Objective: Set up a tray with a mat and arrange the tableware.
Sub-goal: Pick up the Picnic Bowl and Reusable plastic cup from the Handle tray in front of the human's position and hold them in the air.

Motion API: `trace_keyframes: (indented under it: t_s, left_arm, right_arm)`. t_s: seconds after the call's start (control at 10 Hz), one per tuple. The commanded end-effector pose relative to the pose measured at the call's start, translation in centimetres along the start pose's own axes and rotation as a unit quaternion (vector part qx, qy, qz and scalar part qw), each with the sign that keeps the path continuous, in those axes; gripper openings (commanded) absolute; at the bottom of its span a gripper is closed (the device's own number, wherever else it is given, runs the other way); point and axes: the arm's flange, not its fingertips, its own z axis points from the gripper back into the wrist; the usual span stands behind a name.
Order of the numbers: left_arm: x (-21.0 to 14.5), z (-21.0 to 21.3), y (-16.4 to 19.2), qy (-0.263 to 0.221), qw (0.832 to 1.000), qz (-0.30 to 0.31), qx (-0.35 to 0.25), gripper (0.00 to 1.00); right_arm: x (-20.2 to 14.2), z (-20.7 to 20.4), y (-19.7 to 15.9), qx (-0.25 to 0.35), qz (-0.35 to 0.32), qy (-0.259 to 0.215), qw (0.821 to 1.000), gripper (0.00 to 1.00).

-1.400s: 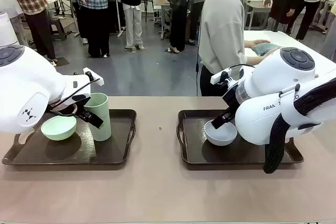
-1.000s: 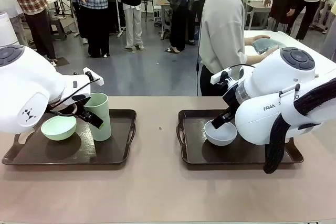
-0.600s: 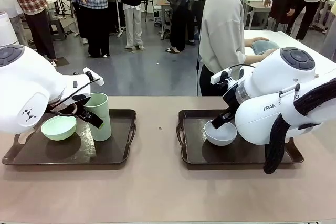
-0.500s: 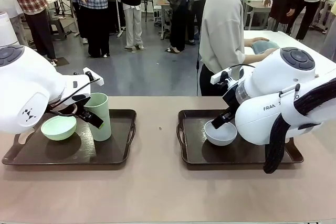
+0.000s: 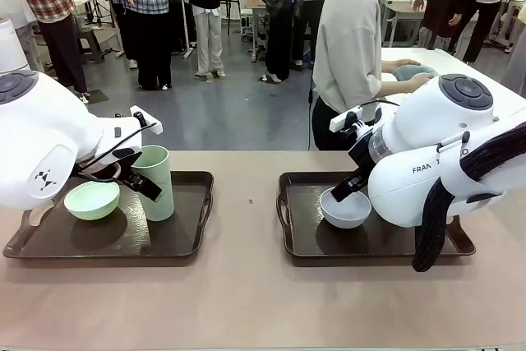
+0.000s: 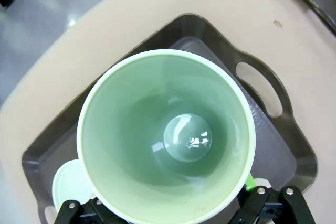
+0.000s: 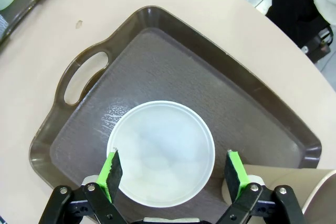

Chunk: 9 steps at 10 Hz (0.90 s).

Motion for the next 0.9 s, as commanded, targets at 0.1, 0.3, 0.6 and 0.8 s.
trace_keyframes:
  t_s: [0.1,0.3,0.6,0.8]
  left_arm:
    - [-1.1,2.1,-0.5,0.014,1.0,-0.008,0.012,1.0]
    - [-2.8,6.1,-2.0,0.056,0.997,0.011,0.056,1.0]
    - [-6.2,10.2,-2.9,0.119,0.993,0.027,-0.002,1.0]
    - [-9.0,11.6,-4.7,0.113,0.991,0.037,-0.064,1.0]
  right_arm:
    - [-0.4,2.1,0.9,-0.016,-0.028,0.013,0.999,1.0]
    - [-2.3,7.2,4.2,-0.017,-0.054,0.033,0.998,1.0]
    - [-8.5,10.4,6.1,-0.009,-0.129,0.116,0.985,1.0]
    - [-14.4,10.1,6.6,0.012,-0.184,0.16,0.97,1.0]
